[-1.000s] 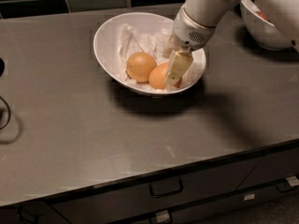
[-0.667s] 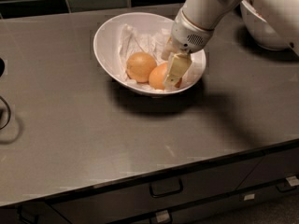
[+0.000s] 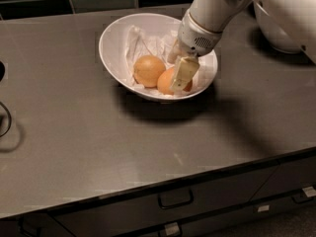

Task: Pick orange from white bowl

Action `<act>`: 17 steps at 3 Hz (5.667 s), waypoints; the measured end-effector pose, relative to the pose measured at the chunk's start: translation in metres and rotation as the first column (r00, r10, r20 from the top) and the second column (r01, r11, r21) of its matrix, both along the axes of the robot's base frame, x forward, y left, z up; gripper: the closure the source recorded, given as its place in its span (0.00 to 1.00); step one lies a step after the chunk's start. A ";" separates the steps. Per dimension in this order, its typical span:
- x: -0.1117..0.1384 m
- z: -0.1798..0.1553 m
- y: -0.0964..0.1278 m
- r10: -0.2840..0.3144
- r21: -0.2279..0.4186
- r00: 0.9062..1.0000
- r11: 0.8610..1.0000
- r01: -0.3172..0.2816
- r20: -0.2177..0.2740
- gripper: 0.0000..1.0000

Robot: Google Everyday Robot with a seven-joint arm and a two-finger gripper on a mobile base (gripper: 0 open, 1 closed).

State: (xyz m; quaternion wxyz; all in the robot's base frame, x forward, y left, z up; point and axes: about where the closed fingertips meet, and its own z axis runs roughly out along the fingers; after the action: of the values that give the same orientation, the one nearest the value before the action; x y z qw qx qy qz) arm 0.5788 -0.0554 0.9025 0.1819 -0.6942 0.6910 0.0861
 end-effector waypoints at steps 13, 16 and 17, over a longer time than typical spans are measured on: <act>0.006 -0.043 0.008 -0.047 -0.036 0.992 0.998 0.043 -0.117 0.82; -0.010 -0.006 0.006 -0.039 0.015 0.999 0.999 0.039 0.000 1.00; -0.020 0.016 0.007 -0.034 0.036 0.997 0.999 0.032 0.074 1.00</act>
Offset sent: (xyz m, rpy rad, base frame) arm 0.0099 0.0006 0.0128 -0.0178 -0.0329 0.0175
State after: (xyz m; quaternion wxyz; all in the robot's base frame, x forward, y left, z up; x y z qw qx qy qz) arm 0.5591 -0.0482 0.9187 0.2208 -0.6823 0.6935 0.0690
